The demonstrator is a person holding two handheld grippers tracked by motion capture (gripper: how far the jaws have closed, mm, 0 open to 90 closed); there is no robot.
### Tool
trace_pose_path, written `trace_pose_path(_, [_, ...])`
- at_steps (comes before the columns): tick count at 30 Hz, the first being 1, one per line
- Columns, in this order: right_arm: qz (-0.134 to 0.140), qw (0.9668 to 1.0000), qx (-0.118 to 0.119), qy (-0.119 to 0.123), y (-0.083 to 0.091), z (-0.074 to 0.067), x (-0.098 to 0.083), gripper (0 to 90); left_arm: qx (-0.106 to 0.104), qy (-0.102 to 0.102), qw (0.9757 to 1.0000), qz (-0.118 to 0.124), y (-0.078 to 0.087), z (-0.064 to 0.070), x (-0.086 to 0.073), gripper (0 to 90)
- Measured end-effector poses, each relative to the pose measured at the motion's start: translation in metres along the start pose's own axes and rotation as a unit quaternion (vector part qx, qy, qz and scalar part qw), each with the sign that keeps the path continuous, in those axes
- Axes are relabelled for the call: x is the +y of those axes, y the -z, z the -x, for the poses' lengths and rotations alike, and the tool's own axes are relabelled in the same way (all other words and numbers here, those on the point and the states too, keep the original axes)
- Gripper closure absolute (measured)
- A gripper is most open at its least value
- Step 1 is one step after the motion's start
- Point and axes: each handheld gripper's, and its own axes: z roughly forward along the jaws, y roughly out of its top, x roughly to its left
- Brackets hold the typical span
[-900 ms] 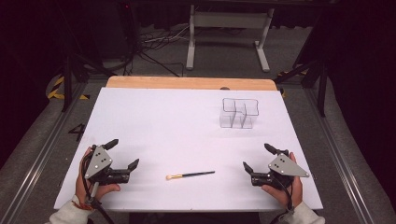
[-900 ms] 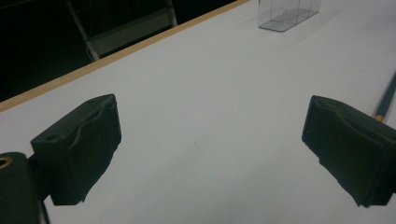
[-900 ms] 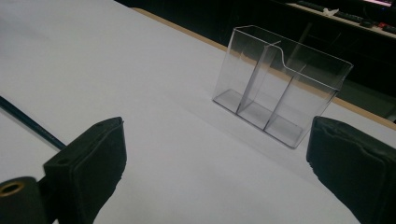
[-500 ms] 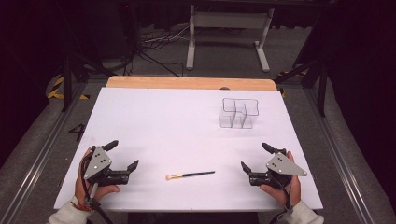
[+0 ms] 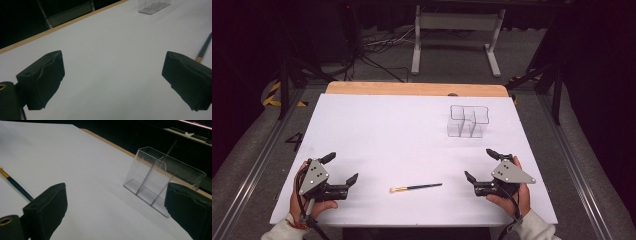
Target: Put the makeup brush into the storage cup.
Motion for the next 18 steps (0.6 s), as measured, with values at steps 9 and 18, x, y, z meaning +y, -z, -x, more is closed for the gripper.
trace_pose_path(9, [-0.051, 0.9956, 0.076, 0.021, -0.018, -0.006, 0.027, 5.9, -0.015, -0.001, 0.9998, -0.013, -0.004, 0.001, -0.002, 5.6])
trace_pose_path(18, [-0.112, 0.9826, 0.134, 0.063, -0.045, -0.016, 0.052, 6.1, -0.018, 0.000, 0.9997, -0.014, -0.007, 0.002, -0.003, 5.4])
